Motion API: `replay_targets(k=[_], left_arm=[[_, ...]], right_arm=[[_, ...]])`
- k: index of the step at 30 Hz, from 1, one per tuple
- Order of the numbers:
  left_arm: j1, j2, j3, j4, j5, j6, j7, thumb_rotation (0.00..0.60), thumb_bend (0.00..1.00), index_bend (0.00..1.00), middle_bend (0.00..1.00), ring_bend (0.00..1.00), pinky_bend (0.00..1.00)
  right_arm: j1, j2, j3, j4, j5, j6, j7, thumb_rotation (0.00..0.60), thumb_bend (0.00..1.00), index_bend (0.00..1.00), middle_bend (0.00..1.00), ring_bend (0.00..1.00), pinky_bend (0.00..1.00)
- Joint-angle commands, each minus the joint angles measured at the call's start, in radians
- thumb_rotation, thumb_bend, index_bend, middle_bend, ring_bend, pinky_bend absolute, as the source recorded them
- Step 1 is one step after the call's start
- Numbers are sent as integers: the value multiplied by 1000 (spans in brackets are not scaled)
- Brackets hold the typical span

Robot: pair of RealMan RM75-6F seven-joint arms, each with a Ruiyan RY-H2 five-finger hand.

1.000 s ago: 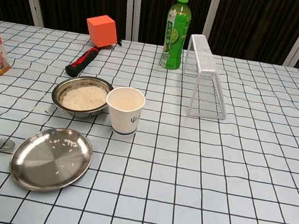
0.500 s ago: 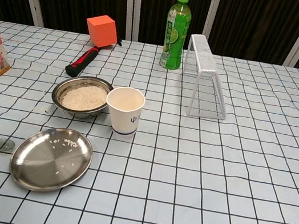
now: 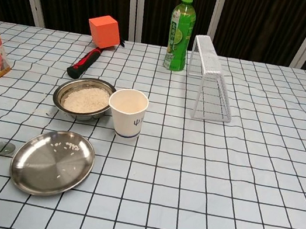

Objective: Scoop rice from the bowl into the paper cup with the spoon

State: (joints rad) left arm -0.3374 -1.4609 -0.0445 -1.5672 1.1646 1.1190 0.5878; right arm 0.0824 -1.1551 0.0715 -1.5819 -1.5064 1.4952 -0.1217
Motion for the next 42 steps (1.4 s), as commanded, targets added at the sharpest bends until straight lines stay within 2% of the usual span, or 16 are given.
replay_targets(k=[1,33,42], left_arm=[[-2,-4,2,5,-4,2,4,600,397,492,961,958,988],[-19,-25,10,46,-78,-2,21,600,404,493,962,958,989],[-22,-28,14,53,-86,-1,20,600,448,549,970,963,993]], right_arm=[[0,0,0,0,0,0,0,600,383,0,0,0,0],[0,-3,1,1,0,2,1,600,384,0,0,0,0],[0,-3,1,1,0,2,0,600,384,0,0,0,0]])
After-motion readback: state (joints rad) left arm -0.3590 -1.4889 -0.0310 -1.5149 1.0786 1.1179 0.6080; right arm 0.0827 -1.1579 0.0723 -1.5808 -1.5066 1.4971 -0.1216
